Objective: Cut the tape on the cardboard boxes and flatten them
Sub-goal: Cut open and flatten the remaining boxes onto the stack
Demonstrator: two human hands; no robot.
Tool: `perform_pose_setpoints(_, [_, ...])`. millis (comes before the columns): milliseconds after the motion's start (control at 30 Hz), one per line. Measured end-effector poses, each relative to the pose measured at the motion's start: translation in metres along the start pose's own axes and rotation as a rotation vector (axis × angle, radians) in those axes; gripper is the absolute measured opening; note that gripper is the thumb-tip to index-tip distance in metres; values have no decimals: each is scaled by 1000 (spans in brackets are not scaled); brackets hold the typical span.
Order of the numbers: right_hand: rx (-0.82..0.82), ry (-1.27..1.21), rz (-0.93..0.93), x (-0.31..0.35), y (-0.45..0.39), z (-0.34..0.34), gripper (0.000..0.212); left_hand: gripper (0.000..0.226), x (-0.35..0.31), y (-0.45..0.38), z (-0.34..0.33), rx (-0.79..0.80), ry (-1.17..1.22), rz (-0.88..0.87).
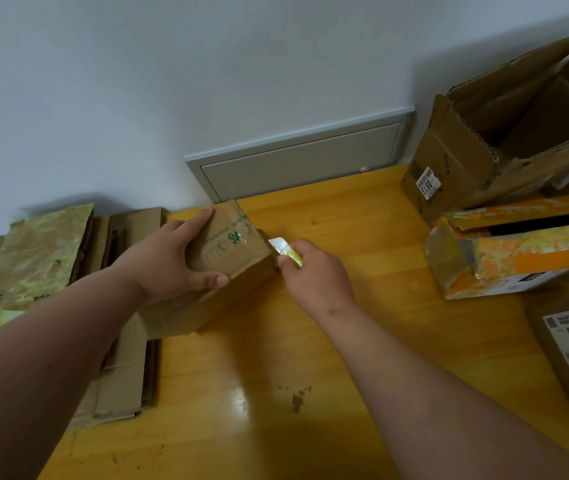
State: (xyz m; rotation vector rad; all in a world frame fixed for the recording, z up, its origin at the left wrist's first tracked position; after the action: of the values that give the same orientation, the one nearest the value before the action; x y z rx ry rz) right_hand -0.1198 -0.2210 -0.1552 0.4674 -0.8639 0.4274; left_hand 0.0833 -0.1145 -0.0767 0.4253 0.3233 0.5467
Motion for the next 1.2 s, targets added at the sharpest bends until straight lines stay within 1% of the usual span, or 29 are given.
perform_pose_setpoints(67, [-77,-33,-70,-1,-3,2,31,122,10,5,1,-37,55,76])
perform_pose_setpoints(133, [-145,-123,-105,-1,-1,1,25,117,17,7,3,-98,104,167])
perform_pose_setpoints(167, [-138,-158,-99,1,2,-2,21,116,20,7,4,-128,127,209])
perform_pose_setpoints(200, [-98,-188,-89,4,6,-8,18,114,21,7,6,-153,144,245])
perform_pose_setpoints(267, [39,-247,-77,15,16,-25,19,111,18,8,7,-186,141,295])
perform_pose_setpoints(367, [220,-331,-66,34,29,-47,29,100,8,7,10,-229,135,317])
perform_pose_setpoints(467, [294,-393,-53,49,30,-53,49,89,2,6,8,-251,365,357])
perform_pose_setpoints(533, [315,-378,-45,56,27,-53,49,92,2,9,-1,-185,449,358])
perform_pose_setpoints(600, [289,-312,-40,62,21,-51,44,96,3,16,-15,-75,392,332])
perform_pose_setpoints(667, [212,-246,-110,59,14,-47,38,97,11,20,-30,16,244,296])
perform_pose_setpoints(767, [131,-138,-301,37,12,-43,34,89,31,22,-47,65,46,279])
perform_pose_setpoints(833, [148,-106,-390,20,18,-47,39,83,46,26,-58,49,34,326])
perform_pose_setpoints(900, [161,-161,-452,8,22,-57,41,80,55,28,-68,44,116,339])
perform_pose_setpoints(967, [167,-228,-493,2,23,-67,40,83,56,29,-75,59,189,321])
perform_pose_setpoints(1067, [186,-295,-526,0,23,-74,48,87,50,31,-79,61,338,284])
perform_pose_setpoints(1133, [147,-373,-579,-4,23,-71,48,87,45,33,-79,72,501,273])
perform_pose_setpoints(1200, [62,-519,-658,-12,21,-62,38,83,40,35,-80,94,675,270])
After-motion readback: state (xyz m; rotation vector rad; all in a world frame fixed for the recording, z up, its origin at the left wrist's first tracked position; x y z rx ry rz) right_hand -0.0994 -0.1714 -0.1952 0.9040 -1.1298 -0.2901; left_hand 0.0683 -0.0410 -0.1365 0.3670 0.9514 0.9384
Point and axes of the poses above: each hand's wrist, its own y-axis away from the middle knuckle, its own z-axis out of the back of the hand, x = y × z, the point moved 3 cm from there along -y, towards the middle knuckle, and after that the axes turned 1 degree about -z, right-handed, at the moved point
